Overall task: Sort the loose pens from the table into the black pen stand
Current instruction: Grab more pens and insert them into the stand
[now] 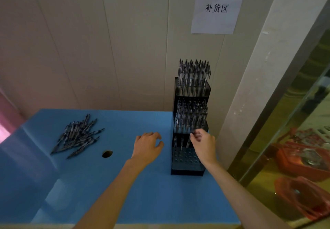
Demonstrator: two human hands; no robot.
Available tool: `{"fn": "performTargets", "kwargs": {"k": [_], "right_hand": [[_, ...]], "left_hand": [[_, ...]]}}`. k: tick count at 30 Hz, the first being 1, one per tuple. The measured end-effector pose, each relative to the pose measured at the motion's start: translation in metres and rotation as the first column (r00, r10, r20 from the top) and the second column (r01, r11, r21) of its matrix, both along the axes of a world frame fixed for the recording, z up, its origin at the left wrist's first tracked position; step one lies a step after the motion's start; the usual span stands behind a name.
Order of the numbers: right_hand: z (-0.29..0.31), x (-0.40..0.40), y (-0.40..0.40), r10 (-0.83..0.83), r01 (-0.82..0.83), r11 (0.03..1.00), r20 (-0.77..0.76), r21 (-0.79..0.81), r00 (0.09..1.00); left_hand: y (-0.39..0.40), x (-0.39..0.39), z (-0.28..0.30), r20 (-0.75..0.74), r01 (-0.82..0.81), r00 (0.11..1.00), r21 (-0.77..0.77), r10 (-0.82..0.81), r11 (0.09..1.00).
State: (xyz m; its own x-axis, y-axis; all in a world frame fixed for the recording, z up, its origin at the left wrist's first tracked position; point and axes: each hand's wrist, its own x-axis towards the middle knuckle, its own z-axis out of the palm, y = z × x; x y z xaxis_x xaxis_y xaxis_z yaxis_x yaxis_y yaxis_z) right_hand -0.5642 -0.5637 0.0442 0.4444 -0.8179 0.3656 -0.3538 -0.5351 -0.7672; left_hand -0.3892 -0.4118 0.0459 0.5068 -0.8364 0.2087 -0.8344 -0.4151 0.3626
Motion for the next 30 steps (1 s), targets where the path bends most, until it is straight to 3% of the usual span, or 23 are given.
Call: {"fn": "performTargets", "kwargs": {"k": [20,30], "right_hand": [[-0.035,0.010,-0.003,0.019,-0.011,0.999,-0.280,0.030,0.960],[-0.006,-0.004,0.025,0.086,-0.083,0.996,-0.312,0.023,0.946]], "left_hand": [[-0.012,-0.013,0.013,-0.088,0.036,0.995,-0.035,-0.039,0.999],[0.024,-0.014,0.023,-0.105,-0.031,0.994,0.028,0.034,0.999]]}}
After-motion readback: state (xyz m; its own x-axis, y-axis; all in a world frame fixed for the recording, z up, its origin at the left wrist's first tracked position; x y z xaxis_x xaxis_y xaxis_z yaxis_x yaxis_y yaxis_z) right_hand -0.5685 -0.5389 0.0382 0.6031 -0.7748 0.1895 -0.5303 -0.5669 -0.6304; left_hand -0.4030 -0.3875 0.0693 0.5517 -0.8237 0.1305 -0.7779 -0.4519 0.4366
